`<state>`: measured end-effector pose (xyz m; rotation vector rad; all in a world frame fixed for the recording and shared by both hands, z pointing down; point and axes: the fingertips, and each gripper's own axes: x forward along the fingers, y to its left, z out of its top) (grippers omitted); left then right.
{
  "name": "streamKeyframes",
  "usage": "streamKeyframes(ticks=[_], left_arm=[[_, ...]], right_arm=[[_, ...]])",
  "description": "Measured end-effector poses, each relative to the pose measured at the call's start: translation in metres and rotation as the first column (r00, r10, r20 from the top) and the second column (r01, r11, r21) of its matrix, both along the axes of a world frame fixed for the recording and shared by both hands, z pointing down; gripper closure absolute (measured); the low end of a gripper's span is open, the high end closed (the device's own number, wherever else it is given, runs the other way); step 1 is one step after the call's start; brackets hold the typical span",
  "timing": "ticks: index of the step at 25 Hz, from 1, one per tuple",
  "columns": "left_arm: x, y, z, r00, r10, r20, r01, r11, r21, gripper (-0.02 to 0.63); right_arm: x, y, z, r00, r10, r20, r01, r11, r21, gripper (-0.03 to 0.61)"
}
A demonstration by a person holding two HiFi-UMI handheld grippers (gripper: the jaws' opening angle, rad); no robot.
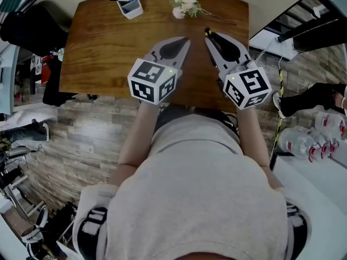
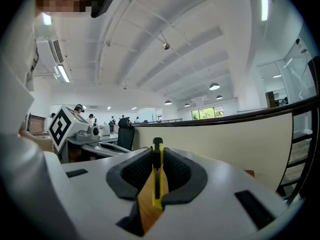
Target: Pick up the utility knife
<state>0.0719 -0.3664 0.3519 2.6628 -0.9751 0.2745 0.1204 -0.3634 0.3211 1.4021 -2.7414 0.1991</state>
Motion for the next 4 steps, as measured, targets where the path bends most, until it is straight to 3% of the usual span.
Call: streamKeyframes(ticks=[4], left_arm=[[-0.0013, 0.0028, 0.0006, 1.000, -0.004, 0.001, 0.004, 1.000, -0.001, 0.601]], right_arm=[[-0.0012, 0.0030, -0.0001, 1.000, -0.006, -0.005, 0.006, 1.000, 0.002, 0.500]])
